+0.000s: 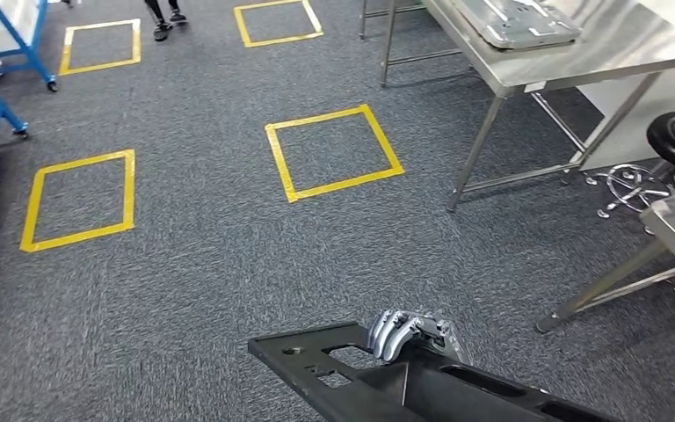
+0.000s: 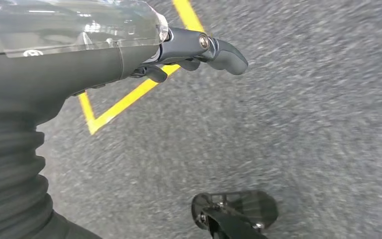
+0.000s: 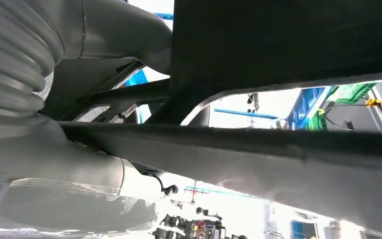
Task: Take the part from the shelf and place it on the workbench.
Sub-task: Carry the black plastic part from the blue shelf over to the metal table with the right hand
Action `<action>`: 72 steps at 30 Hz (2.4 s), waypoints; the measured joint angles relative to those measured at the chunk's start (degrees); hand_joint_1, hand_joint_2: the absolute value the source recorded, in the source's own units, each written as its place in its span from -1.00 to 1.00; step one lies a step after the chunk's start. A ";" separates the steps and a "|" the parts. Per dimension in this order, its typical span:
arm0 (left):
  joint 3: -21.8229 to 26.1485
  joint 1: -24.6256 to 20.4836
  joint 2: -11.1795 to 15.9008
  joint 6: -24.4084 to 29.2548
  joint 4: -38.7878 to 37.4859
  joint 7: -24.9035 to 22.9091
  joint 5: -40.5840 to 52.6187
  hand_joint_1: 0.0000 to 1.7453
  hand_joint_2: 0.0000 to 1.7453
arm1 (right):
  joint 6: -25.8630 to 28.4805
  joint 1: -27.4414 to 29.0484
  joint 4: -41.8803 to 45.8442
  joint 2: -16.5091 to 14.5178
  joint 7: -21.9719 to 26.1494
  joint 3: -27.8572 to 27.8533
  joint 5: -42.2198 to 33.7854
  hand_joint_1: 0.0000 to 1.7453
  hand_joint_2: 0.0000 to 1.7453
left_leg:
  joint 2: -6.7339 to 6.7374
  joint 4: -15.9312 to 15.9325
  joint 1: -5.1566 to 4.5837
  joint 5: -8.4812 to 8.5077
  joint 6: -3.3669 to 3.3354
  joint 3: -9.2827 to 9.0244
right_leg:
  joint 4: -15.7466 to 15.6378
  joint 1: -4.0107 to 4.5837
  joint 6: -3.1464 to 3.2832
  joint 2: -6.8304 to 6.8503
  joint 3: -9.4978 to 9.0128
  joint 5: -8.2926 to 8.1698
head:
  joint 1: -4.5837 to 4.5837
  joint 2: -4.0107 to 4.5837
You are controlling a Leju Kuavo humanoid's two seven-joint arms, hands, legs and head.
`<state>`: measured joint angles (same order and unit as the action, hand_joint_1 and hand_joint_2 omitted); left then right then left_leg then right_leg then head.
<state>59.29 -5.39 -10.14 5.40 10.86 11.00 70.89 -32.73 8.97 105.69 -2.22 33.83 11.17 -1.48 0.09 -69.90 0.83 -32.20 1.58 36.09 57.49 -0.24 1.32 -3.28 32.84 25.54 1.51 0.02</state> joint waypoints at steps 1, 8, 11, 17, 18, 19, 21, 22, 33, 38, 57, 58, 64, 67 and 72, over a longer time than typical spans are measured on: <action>0.04 -0.22 0.07 0.08 0.00 0.13 -0.01 -1.00 1.00 | -0.15 -0.68 -0.37 -0.02 0.04 0.00 -0.12 0.42 1.00 | -0.99 4.00 0.19 2.11 0.00 -1.68 | 0.29 -0.08 -0.22 -0.68 0.05 0.14 | 0.00 0.01; 0.34 -0.82 0.50 0.93 0.02 -0.06 -0.13 -1.00 1.00 | -1.14 -2.74 -2.18 -0.11 -0.07 0.02 -1.34 0.42 1.00 | -1.80 11.88 0.20 4.93 -2.08 -4.77 | 2.51 -0.21 -2.45 -1.24 1.87 1.07 | -0.01 -0.01; 0.45 -0.35 0.83 1.26 0.02 -0.89 -0.10 -1.00 1.00 | -0.70 -2.76 -2.77 -0.20 -0.14 0.02 -1.64 0.42 1.00 | 0.06 12.17 -0.01 4.98 -2.74 -4.85 | 11.89 -0.18 -2.88 2.39 6.48 5.77 | -0.01 0.00; 1.94 0.18 1.84 1.58 0.04 -4.60 -2.27 -1.00 1.00 | 0.06 -0.55 -3.37 -0.26 0.33 0.05 -2.03 0.42 1.00 | 3.70 12.16 -0.60 4.04 -2.59 -5.72 | 6.12 0.40 -1.83 5.48 3.72 1.17 | -0.01 0.01; 2.28 0.23 1.95 1.71 0.04 -5.05 -2.41 -1.00 1.00 | 0.05 -0.31 -3.39 -0.31 0.49 0.05 -2.10 0.42 1.00 | 4.17 12.16 -0.72 3.82 -2.37 -5.93 | 3.16 0.79 -1.38 6.58 2.23 0.34 | -0.01 0.00; 2.54 0.28 2.04 1.84 0.04 -5.33 -2.43 -1.00 1.00 | 0.06 -0.08 -3.43 -0.38 0.66 0.05 -2.21 0.42 1.00 | 4.69 12.17 -0.81 3.64 -2.10 -6.10 | 1.53 1.17 -1.00 7.35 1.45 0.14 | -0.01 -0.01; 2.88 0.28 2.17 1.98 0.04 -5.47 -2.40 -1.00 1.00 | 0.07 0.51 -3.57 -0.52 1.14 0.05 -2.45 0.42 1.00 | 5.86 12.32 -0.90 3.34 -1.58 -6.50 | 0.93 1.43 -0.54 6.59 1.34 0.32 | 0.00 -0.01; 2.96 0.24 2.27 2.01 0.07 -5.35 -2.37 -1.00 1.00 | 0.11 0.93 -3.66 -0.58 1.48 0.03 -2.53 0.42 1.00 | 5.87 12.23 -0.82 3.07 -1.31 -6.72 | 0.60 1.29 -0.32 5.97 1.12 0.21 | 0.00 -0.01; 2.97 0.60 3.11 1.77 0.13 -0.81 -1.60 -1.00 1.00 | 0.96 2.81 -4.13 -1.11 3.46 -0.04 -1.40 0.42 1.00 | -2.57 8.55 0.46 3.94 0.23 -3.59 | 1.10 0.15 -0.40 -1.91 0.43 0.54 | 0.02 0.00; 2.96 0.38 3.11 1.78 0.13 -0.32 -1.20 -1.00 1.00 | 1.19 3.50 -4.02 -1.26 3.41 -0.04 -0.17 0.42 1.00 | -2.25 11.42 0.33 4.59 -1.55 -4.74 | 2.51 -0.04 -2.15 -2.84 1.64 0.91 | 0.01 0.00; 3.11 0.39 2.88 2.27 0.13 -4.24 -1.92 -1.00 1.00 | 0.47 2.35 -3.24 -1.31 2.19 -0.11 -0.42 0.42 1.00 | 0.87 1.32 -0.08 -2.16 -0.03 -1.44 | -0.72 0.15 0.22 2.88 -0.49 0.28 | 0.02 0.00; 3.13 0.58 2.84 2.30 0.13 -4.49 -1.85 -1.00 1.00 | 0.40 2.33 -3.25 -1.33 1.95 -0.11 -0.51 0.42 1.00 | 0.55 -2.14 -0.07 -3.29 0.09 0.41 | -0.66 0.14 0.25 2.15 -0.49 0.31 | 0.02 0.00; 3.11 0.95 2.80 2.57 0.13 -4.06 -1.12 -1.00 1.00 | 0.17 2.99 -3.23 -1.45 1.38 -0.11 -0.87 0.42 1.00 | -3.38 9.60 0.57 4.80 0.16 -3.54 | 0.71 0.00 -0.91 -2.11 -0.29 1.10 | 0.02 0.01; 3.07 0.96 2.75 2.63 0.13 -3.47 -0.92 -1.00 1.00 | 0.16 3.35 -3.20 -1.54 1.46 -0.13 -0.84 0.42 1.00 | -3.80 11.05 0.56 4.76 -0.87 -4.09 | 1.04 -0.11 -1.90 -3.79 0.52 1.01 | 0.01 0.00; 3.01 0.83 2.76 2.74 0.17 -2.21 -0.29 -1.00 1.00 | 0.93 4.07 -2.78 -1.51 2.03 -0.23 -0.85 0.42 1.00 | -0.37 11.55 0.41 4.87 -2.46 -4.33 | 11.05 -0.11 -3.11 1.95 5.40 6.35 | -0.03 0.01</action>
<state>62.30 -4.56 -7.38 8.14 11.04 8.79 70.60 -31.80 13.04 102.91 -3.74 35.86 10.94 -2.33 -0.28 -58.35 1.24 -27.34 -0.88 31.76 68.54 -0.35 -1.78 -1.33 38.24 31.89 1.48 0.02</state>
